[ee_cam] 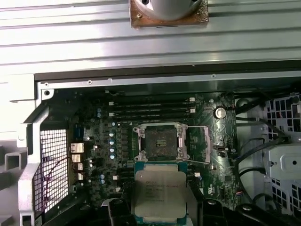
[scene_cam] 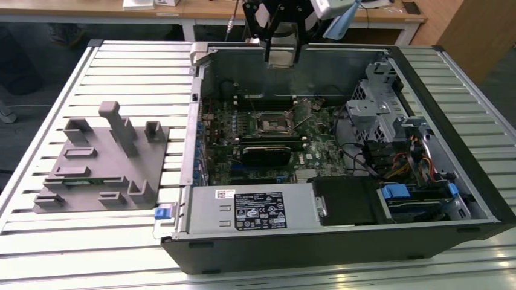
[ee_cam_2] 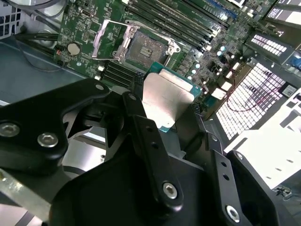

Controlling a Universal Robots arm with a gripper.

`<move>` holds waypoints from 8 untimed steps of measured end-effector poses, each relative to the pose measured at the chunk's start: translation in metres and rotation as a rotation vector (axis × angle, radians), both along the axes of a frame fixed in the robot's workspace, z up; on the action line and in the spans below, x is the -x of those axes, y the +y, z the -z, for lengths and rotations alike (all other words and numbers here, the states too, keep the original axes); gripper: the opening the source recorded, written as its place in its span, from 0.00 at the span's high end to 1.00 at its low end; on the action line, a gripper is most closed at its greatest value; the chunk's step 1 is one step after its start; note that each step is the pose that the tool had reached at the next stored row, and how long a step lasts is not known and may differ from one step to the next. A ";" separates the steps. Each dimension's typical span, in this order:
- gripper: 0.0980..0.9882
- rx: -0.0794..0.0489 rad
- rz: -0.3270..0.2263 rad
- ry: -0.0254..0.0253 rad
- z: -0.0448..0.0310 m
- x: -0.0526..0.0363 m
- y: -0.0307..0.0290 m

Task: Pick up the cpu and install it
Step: 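Place the cpu into insertion slot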

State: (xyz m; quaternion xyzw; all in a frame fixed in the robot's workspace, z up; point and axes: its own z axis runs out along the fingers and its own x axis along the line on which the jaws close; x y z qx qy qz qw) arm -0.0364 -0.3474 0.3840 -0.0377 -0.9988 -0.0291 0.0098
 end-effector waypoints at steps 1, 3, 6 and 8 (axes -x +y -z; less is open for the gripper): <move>0.52 0.000 0.004 0.0000 0.0000 0.0000 0.0000; 0.52 0.000 0.011 0.0000 0.0000 0.0000 0.0000; 0.52 0.000 0.023 0.0000 0.0000 0.0000 0.0000; 0.52 0.000 0.029 0.0000 0.0000 0.0000 0.0000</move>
